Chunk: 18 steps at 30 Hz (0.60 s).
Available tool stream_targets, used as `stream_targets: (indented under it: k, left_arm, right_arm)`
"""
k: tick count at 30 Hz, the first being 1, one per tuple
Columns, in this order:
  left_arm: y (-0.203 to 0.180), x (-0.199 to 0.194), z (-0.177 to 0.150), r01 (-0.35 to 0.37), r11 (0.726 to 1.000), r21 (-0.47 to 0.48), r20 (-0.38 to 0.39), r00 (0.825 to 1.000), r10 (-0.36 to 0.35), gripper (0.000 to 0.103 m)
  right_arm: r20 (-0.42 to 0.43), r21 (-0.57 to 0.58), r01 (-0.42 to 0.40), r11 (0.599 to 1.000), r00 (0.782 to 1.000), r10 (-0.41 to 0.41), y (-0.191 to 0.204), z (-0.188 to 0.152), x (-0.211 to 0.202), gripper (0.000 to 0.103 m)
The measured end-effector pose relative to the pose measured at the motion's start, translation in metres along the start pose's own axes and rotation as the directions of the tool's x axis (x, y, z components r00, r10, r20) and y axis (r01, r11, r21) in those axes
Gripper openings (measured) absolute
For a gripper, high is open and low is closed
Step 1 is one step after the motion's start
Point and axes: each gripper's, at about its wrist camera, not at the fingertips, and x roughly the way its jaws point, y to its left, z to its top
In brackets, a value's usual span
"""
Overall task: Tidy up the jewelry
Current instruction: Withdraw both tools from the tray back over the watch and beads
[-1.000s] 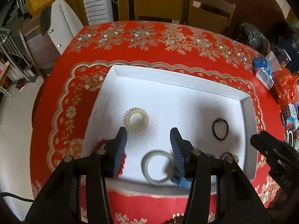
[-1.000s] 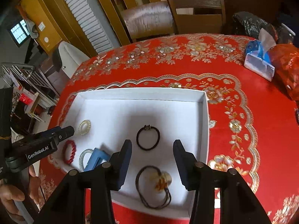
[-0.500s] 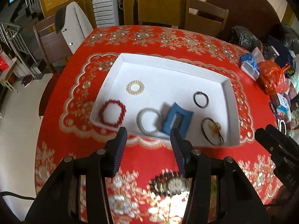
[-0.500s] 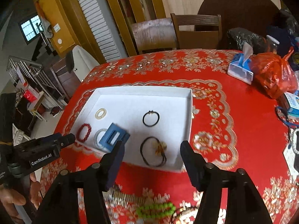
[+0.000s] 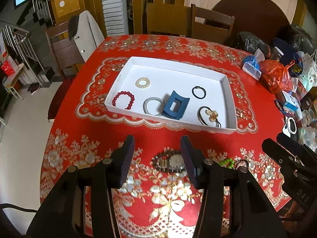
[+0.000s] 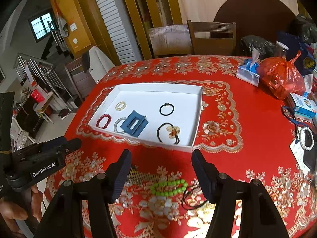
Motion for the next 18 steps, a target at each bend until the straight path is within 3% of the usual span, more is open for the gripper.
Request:
stream_targets:
  k: [18]
  left_arm:
    - [-0.009, -0.043, -0.04, -0.015, 1.0, -0.007, 0.048, 0.999, 0.015, 0.047]
  right_arm:
    - [0.023, -0.061, -0.021, 0.998, 0.999, 0.023, 0.01, -0.034, -0.042, 0.062]
